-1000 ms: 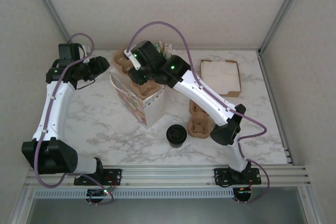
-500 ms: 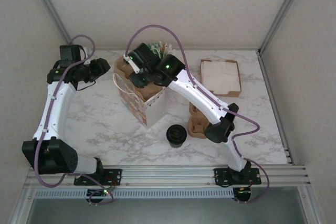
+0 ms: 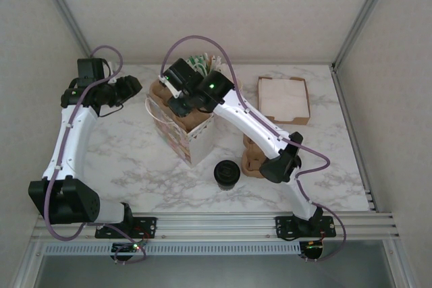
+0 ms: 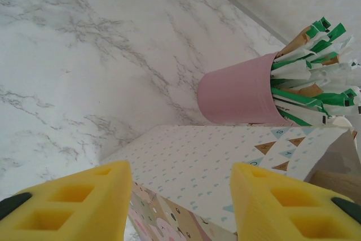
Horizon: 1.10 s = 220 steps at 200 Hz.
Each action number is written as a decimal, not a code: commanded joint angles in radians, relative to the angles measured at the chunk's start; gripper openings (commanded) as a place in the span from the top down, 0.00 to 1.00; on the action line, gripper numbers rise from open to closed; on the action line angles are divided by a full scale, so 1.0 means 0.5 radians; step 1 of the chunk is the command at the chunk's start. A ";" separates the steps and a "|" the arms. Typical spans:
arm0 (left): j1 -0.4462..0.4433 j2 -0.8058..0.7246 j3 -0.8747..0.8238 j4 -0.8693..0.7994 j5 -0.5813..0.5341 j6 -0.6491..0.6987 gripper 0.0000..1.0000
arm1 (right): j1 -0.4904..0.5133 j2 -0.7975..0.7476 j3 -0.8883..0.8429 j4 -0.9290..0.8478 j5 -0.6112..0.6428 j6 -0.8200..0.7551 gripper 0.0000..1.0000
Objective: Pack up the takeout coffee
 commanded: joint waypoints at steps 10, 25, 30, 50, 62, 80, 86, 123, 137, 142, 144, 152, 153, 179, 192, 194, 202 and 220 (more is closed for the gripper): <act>0.012 -0.048 -0.022 0.005 -0.052 0.047 0.51 | 0.045 0.035 0.073 -0.074 0.000 0.028 0.67; 0.012 -0.061 -0.026 0.006 -0.096 0.042 0.52 | 0.054 0.037 0.076 -0.083 -0.004 0.029 0.67; 0.012 -0.070 -0.030 0.008 -0.105 0.041 0.52 | 0.058 0.035 0.079 -0.088 -0.005 0.031 0.67; 0.012 -0.088 -0.041 0.022 -0.126 0.042 0.52 | 0.078 0.032 0.093 -0.112 -0.001 0.035 0.67; 0.012 -0.091 -0.041 0.018 -0.121 0.037 0.52 | 0.090 0.029 0.092 -0.131 0.008 0.039 0.67; 0.013 -0.091 -0.041 0.021 -0.106 0.038 0.52 | 0.101 0.035 0.094 -0.175 0.054 0.066 0.67; 0.012 -0.091 -0.041 0.021 -0.100 0.038 0.52 | 0.100 0.034 0.092 -0.189 0.071 0.078 0.67; 0.012 -0.085 -0.048 0.030 -0.069 0.037 0.52 | 0.107 0.065 0.093 -0.265 0.125 0.122 0.68; 0.012 -0.081 -0.047 0.030 -0.057 0.036 0.52 | 0.107 0.078 0.097 -0.277 0.138 0.129 0.68; 0.012 -0.079 -0.047 0.030 -0.054 0.035 0.52 | 0.108 0.084 0.101 -0.280 0.140 0.133 0.68; 0.012 -0.079 -0.048 0.031 -0.053 0.035 0.52 | 0.107 0.086 0.101 -0.282 0.139 0.133 0.68; 0.012 -0.078 -0.052 0.032 -0.050 0.036 0.52 | 0.109 0.093 0.107 -0.288 0.151 0.133 0.68; 0.012 -0.078 -0.051 0.032 -0.050 0.037 0.52 | 0.109 0.093 0.107 -0.288 0.151 0.133 0.68; 0.012 -0.074 -0.050 0.034 -0.029 0.037 0.52 | 0.115 0.117 0.113 -0.310 0.163 0.129 0.68; 0.012 -0.072 -0.053 0.039 -0.022 0.034 0.52 | 0.118 0.132 0.113 -0.320 0.164 0.126 0.68; 0.012 -0.071 -0.055 0.039 -0.020 0.037 0.52 | 0.115 0.133 0.113 -0.322 0.166 0.124 0.68; 0.012 -0.069 -0.056 0.038 -0.014 0.034 0.52 | 0.117 0.141 0.113 -0.328 0.166 0.126 0.68; 0.012 -0.069 -0.056 0.037 -0.004 0.037 0.52 | 0.117 0.156 0.113 -0.335 0.166 0.123 0.67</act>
